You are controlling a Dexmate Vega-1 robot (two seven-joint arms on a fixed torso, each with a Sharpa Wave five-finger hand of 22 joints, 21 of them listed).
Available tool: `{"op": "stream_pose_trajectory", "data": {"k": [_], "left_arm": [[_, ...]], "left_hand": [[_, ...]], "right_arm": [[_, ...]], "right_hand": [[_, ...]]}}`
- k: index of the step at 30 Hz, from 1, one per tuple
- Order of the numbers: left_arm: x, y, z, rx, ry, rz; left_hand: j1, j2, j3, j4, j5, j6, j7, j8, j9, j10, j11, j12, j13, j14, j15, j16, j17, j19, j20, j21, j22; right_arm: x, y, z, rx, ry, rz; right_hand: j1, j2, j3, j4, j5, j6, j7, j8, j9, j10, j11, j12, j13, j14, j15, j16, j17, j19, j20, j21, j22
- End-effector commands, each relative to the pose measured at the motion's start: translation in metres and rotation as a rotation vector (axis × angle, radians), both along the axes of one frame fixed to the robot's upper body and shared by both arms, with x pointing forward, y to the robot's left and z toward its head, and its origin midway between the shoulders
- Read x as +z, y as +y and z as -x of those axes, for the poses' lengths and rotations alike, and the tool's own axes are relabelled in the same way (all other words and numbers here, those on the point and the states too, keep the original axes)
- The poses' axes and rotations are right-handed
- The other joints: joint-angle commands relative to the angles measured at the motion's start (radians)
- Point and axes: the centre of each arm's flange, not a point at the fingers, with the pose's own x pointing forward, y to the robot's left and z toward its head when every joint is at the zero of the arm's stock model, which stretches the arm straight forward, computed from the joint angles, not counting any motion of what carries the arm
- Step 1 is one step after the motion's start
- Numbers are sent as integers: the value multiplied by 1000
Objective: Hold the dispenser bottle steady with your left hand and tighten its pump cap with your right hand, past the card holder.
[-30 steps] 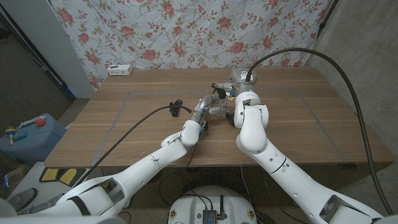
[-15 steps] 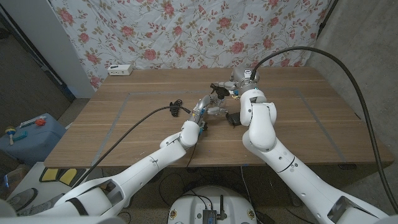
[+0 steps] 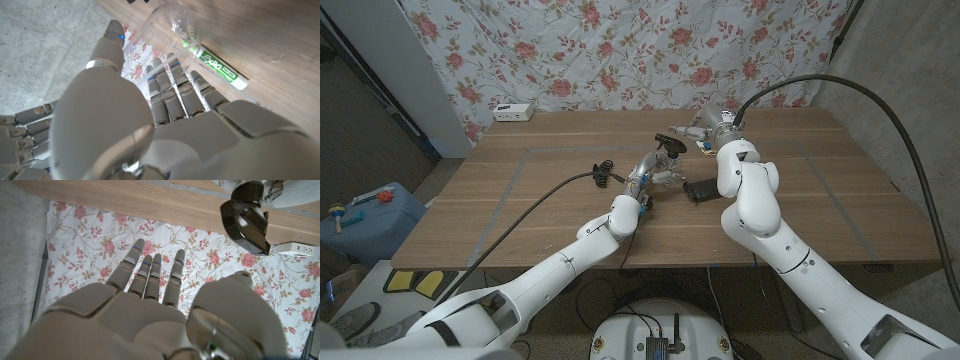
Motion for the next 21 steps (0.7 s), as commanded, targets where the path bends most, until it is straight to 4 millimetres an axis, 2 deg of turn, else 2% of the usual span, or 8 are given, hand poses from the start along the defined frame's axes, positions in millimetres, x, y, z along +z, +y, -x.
{"op": "stream_pose_trajectory", "data": {"k": [1,10,19,21], "left_arm": [[2,3,3,-10,4,55],[2,6,6,-24,-2,90],[-3,13,11,-31,4,161],[-5,15,12,-33,6,174]], "left_hand": [[-156,204,150,144,-3,167,11,8,3,9,2,8,0,-5,-40,5,4,-5,-33,5,4],[-154,200,148,144,-3,166,12,7,3,9,3,8,-1,-5,-39,5,4,-4,-34,5,4],[-146,192,142,142,-3,156,15,2,3,-1,4,1,-7,-4,-38,6,3,-5,-35,5,4],[-147,191,139,143,-4,154,14,1,3,-3,3,0,-9,-5,-38,7,4,-5,-36,4,4]], "right_arm": [[3,-21,-5,54,6,-96],[3,-33,-12,81,6,-146],[0,-42,-20,123,21,-224],[-1,-43,-21,126,16,-240]], "right_hand": [[-3,9,-5,3,7,-14,-4,-6,5,-13,1,-1,3,-15,1,-4,2,-8,1,-1,1],[-11,22,-5,6,9,-55,-9,-14,5,-30,-5,-2,2,-23,-2,-4,1,-15,-3,0,1],[-17,31,-6,8,11,-82,1,-14,5,-49,-4,-3,2,-39,-4,-7,-1,-24,-15,-1,0],[-24,38,-8,10,12,-116,3,-15,4,-73,-3,-5,1,-60,-6,-11,-2,-41,-23,-3,0]]}}
